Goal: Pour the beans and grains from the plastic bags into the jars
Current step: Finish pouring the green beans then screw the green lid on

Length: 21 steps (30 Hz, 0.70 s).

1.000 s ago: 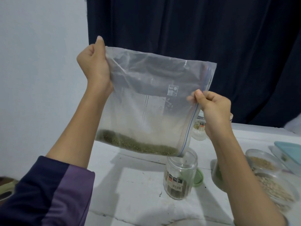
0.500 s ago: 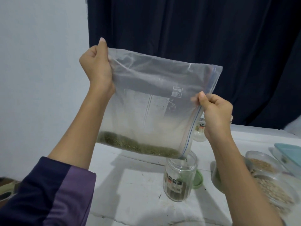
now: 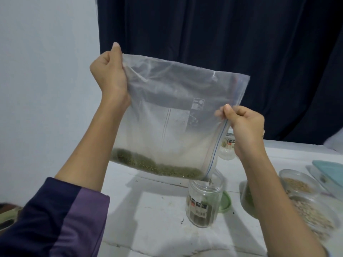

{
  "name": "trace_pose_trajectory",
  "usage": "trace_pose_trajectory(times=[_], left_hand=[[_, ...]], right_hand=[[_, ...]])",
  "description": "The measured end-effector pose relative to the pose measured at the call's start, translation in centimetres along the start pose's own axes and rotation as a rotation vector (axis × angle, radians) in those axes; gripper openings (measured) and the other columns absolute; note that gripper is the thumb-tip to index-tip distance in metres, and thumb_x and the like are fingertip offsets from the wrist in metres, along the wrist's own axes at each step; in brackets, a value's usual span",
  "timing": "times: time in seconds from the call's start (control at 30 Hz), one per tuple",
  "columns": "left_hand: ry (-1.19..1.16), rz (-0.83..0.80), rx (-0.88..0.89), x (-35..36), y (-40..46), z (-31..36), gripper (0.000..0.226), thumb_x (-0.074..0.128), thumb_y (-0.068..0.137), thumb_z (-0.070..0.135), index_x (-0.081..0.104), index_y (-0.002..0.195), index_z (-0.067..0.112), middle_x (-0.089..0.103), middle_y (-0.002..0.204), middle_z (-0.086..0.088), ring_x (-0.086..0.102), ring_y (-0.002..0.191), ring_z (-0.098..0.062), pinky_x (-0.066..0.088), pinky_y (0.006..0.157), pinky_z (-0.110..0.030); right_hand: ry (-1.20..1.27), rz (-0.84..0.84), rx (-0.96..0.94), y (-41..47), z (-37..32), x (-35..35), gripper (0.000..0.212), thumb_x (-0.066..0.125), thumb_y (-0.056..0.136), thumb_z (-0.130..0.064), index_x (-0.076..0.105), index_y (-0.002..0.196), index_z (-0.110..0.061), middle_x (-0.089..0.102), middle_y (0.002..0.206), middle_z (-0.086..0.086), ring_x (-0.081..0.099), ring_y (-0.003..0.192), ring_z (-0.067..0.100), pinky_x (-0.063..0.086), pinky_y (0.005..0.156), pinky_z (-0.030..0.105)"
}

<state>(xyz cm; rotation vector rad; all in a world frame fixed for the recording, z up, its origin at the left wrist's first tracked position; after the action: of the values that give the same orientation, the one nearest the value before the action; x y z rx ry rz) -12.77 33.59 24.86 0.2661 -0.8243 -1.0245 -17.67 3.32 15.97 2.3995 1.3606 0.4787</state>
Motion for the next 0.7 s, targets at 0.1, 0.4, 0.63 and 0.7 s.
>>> trace_pose_trajectory(times=[0.1, 0.4, 0.63, 0.7], left_hand=[[0.004, -0.007, -0.002, 0.0, -0.1, 0.0, 0.056, 0.056, 0.094, 0.019, 0.02, 0.05, 0.021, 0.02, 0.045, 0.014, 0.019, 0.049, -0.007, 0.025, 0.049, -0.02], [-0.014, 0.018, 0.004, -0.5, -0.1, 0.3, 0.056, 0.055, 0.094, 0.016, 0.019, 0.051, 0.021, 0.018, 0.043, 0.015, 0.017, 0.047, -0.006, 0.023, 0.047, -0.017], [-0.022, 0.021, 0.013, -0.8, 0.0, 0.5, 0.055, 0.055, 0.094, 0.016, 0.02, 0.051, 0.021, 0.019, 0.043, 0.016, 0.018, 0.047, -0.005, 0.023, 0.047, -0.017], [-0.021, 0.025, 0.015, -1.0, 0.1, 0.4, 0.055, 0.055, 0.094, 0.016, 0.02, 0.051, 0.021, 0.019, 0.043, 0.016, 0.018, 0.047, -0.005, 0.024, 0.047, -0.017]], right_hand=[[0.014, 0.01, -0.003, -0.1, -0.2, -0.2, 0.02, 0.058, 0.095, -0.015, 0.07, 0.08, -0.01, 0.069, 0.076, -0.008, 0.058, 0.064, -0.016, 0.034, 0.059, -0.007], [-0.022, -0.033, -0.002, 0.3, -0.4, 0.1, 0.021, 0.058, 0.095, -0.016, 0.071, 0.08, -0.009, 0.07, 0.079, -0.004, 0.059, 0.068, -0.013, 0.035, 0.058, -0.006], [-0.034, -0.025, -0.02, 0.0, -0.7, 0.3, 0.021, 0.057, 0.096, -0.015, 0.071, 0.082, -0.006, 0.068, 0.078, -0.005, 0.055, 0.062, -0.019, 0.027, 0.056, -0.01], [-0.02, -0.043, -0.008, -0.1, -0.6, 0.6, 0.021, 0.058, 0.095, -0.014, 0.07, 0.079, -0.01, 0.069, 0.075, -0.008, 0.057, 0.063, -0.016, 0.031, 0.059, -0.007]])
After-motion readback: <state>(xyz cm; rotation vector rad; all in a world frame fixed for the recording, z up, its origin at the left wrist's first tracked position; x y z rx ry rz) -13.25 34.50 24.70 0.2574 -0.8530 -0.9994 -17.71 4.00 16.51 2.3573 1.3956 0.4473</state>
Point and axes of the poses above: each hand's wrist, its own y-axis towards the middle knuckle, its own x-axis out of the palm, z = x × y, the point moved 8 cm from there along y, towards the middle knuckle
